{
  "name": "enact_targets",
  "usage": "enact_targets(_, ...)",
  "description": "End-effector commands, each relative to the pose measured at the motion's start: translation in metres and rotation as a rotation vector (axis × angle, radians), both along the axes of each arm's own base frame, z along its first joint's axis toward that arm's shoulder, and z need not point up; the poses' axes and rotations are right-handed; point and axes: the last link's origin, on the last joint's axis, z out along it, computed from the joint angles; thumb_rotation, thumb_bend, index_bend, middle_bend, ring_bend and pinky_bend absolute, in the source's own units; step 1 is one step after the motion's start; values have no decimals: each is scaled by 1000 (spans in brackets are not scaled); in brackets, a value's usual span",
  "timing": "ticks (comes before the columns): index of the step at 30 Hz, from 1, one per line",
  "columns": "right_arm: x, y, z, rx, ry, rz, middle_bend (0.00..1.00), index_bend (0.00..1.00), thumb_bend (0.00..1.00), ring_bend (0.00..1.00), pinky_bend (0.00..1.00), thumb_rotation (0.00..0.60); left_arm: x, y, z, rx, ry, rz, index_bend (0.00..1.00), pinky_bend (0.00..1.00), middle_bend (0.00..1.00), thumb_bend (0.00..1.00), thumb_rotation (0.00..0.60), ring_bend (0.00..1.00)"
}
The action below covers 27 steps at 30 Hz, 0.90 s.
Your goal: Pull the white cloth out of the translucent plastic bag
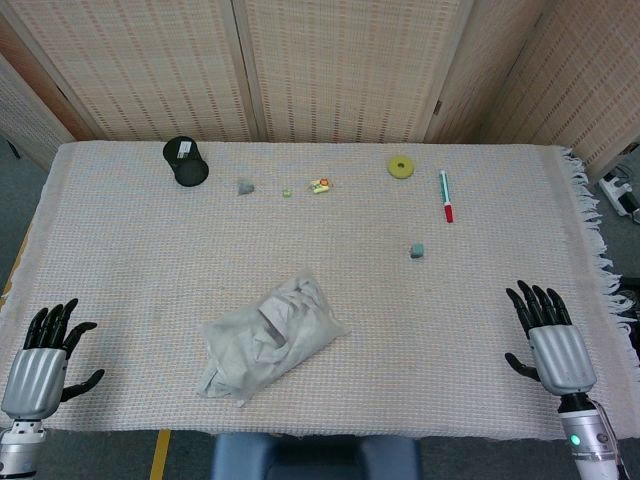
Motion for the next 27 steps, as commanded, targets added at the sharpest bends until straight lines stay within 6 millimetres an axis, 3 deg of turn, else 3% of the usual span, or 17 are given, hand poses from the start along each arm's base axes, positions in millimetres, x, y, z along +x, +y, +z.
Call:
enact_targets(1,-2,3,8,-36,-11,-1,0,0,128,0,0,600,1,-2,-2,-43,-54,16,323,3,63,184,565,0)
enact_targets(10,-2,3,7,-11,-15,4,0,0,128,0,0,600,13,-20,-30,-173,-165,-64,438,2,63,184,570,0)
enact_targets(17,1,2,-4,16,0,17,0,0,127,0,0,600,11,-32,-81,-193,-250,-108,537,1,70,210,586,0)
enact_targets(27,1,3,-7,37,4,13,0,0,127,0,0,600,7,-30,-125,-171,-263,-157,559,0,70,217,597,0)
